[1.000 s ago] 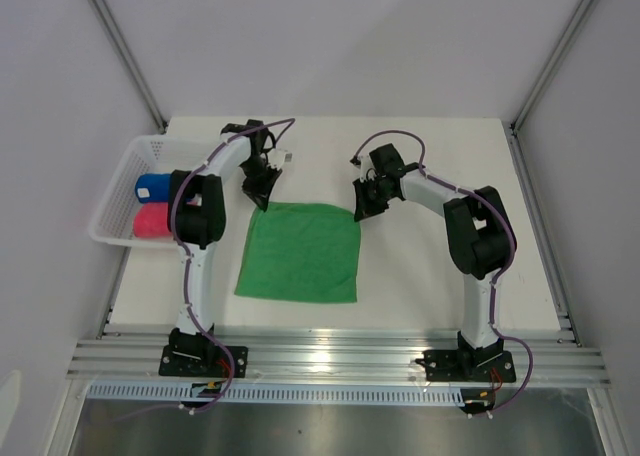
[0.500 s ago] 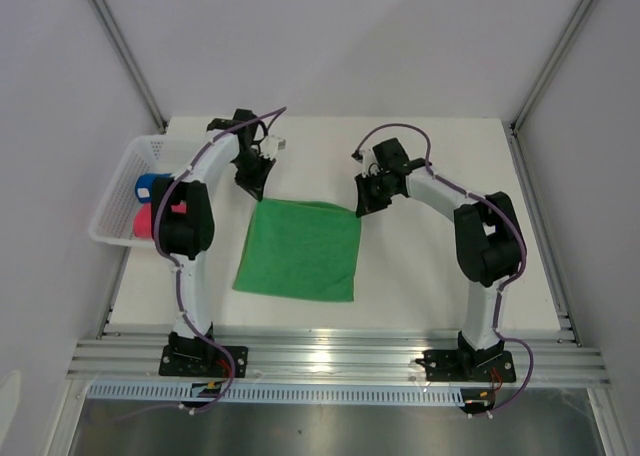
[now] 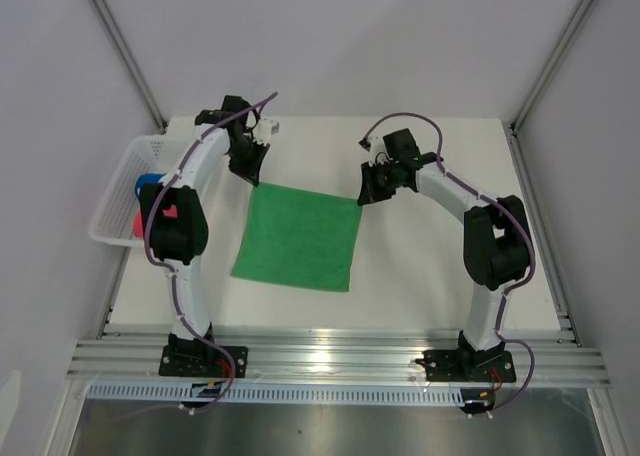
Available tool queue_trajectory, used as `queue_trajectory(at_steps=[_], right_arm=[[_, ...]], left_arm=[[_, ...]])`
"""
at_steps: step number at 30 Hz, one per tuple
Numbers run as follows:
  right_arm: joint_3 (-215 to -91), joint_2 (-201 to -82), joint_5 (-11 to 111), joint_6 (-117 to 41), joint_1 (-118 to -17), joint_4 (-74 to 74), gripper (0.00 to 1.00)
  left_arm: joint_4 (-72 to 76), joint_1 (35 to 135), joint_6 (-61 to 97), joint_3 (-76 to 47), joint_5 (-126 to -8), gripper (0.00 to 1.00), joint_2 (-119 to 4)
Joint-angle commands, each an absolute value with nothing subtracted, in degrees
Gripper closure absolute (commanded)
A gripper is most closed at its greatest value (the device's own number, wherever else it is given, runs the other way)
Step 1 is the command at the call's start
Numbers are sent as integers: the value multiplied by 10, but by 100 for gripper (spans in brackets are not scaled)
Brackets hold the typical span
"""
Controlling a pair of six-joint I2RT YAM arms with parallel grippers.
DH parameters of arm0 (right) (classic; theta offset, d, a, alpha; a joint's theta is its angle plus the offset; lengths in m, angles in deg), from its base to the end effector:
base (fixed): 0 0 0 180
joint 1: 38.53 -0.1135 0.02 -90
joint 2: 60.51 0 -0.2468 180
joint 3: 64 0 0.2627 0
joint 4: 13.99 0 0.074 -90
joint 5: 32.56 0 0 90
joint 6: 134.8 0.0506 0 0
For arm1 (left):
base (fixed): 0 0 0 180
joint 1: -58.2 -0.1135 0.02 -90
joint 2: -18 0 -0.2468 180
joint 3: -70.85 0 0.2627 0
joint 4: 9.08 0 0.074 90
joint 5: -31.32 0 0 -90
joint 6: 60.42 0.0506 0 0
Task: Roll the towels
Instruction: Fold the towel
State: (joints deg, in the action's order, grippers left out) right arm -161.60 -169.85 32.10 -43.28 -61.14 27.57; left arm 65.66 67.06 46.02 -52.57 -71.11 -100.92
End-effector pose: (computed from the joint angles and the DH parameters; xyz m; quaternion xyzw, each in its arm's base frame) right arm 0.3891 0.1855 0.1969 -0.2374 0.8978 0.2678 0.2569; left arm 0.4360 -0.0790 0.2340 0.2326 0.9515 -0.0951 0.1773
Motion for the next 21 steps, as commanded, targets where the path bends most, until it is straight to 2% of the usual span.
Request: queue_trajectory(at_steps=[1,21], right_arm=[[-1642,-1709,312,-430,-608,261,100],[-1674,-1618,285,-430,-606,289,100]], left_arm=[[644,666,443,-542,-717,99,-1008],[629,666,469,-551,-732,99,-895]])
